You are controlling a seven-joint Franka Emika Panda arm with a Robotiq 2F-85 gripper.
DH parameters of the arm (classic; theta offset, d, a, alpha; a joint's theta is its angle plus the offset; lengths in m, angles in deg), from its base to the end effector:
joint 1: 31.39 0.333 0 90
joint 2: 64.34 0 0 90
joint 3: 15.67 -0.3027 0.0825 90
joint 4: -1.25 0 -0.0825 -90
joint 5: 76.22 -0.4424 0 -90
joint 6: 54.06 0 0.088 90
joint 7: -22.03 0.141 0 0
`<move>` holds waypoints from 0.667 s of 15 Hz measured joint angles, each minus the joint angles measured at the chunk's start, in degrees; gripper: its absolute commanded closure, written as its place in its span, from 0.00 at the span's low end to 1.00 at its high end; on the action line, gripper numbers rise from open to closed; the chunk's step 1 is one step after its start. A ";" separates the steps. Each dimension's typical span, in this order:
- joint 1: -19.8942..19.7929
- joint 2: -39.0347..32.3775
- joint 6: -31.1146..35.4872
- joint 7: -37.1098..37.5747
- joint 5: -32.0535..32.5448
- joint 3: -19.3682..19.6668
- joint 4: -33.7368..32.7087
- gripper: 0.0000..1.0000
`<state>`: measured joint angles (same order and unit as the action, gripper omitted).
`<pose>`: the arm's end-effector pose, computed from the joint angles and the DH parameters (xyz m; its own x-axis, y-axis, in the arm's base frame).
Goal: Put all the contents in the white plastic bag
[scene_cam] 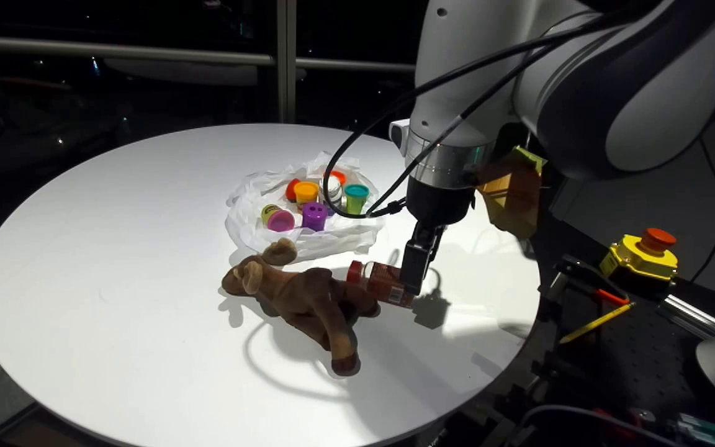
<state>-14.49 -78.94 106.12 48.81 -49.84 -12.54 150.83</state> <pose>0.4153 0.1146 0.0542 0.9773 0.2095 -0.0308 0.2117 -0.9633 0.1652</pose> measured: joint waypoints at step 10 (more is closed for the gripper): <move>0.32 -7.39 8.01 0.06 2.31 1.28 -4.72 0.26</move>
<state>-14.17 -86.33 114.13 48.87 -47.54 -11.27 146.11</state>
